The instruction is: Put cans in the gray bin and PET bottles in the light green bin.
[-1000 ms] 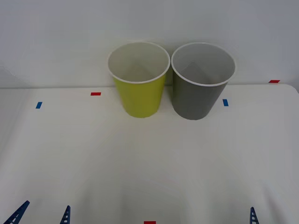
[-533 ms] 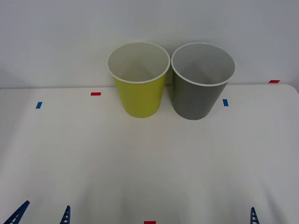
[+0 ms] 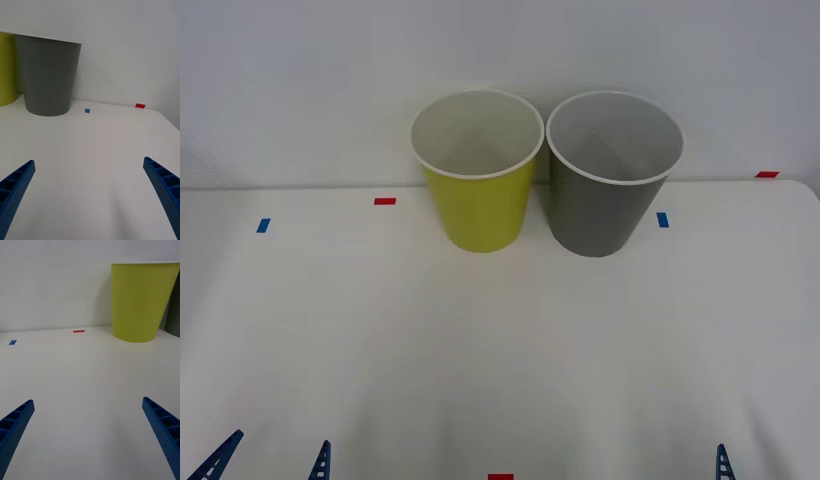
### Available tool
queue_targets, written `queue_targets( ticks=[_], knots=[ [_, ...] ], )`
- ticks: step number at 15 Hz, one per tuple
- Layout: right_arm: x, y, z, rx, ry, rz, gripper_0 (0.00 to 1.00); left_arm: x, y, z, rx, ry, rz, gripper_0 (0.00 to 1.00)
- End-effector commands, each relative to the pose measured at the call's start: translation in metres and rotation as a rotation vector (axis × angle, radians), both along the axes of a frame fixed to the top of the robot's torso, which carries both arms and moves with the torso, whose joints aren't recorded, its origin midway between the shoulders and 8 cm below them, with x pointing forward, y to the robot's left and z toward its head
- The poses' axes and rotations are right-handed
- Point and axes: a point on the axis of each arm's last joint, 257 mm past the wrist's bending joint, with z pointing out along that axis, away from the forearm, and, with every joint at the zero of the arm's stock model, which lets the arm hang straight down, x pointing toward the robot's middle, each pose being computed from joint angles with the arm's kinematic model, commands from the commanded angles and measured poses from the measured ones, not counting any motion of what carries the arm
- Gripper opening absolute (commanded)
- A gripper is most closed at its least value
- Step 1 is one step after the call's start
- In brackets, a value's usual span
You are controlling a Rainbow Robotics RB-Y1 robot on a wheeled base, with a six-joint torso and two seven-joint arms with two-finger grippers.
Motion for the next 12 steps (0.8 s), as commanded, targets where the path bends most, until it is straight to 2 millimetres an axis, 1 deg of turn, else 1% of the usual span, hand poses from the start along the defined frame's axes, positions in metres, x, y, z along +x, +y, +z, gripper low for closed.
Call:
queue_targets(
  ticks=[1,12],
  knots=[
    [0.0000,-0.0001,-0.0001,0.000,0.000,0.000,1.00,0.0000,0.0000,0.0000,0.000,0.000,0.000,1.00],
    [0.0000,-0.0001,-0.0001,0.000,0.000,0.000,1.00,0.0000,0.0000,0.0000,0.000,0.000,0.000,1.00]
  ],
)
